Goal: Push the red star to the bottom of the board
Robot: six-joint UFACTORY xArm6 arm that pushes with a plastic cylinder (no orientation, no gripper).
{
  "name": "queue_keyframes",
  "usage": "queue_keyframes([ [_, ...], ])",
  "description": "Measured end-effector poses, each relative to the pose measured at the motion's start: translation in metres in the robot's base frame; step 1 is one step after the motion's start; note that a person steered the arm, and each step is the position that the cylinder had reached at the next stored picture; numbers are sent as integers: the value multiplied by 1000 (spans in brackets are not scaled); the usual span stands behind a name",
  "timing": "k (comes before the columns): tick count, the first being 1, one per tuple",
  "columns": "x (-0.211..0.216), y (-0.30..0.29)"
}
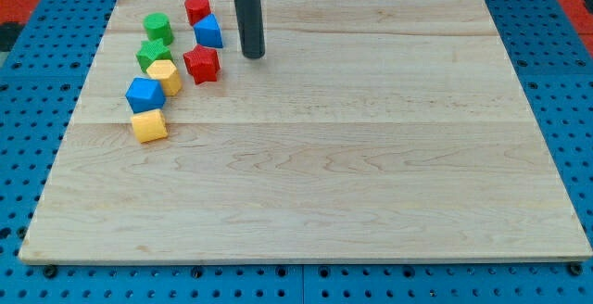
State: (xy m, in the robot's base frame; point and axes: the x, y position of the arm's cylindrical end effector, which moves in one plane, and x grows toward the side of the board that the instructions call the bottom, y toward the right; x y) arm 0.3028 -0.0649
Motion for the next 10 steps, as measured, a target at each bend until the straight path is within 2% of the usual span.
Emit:
queue_keyframes([
  [1,5,-47],
  [4,7,-35],
  [7,9,-55],
  [10,58,-29],
])
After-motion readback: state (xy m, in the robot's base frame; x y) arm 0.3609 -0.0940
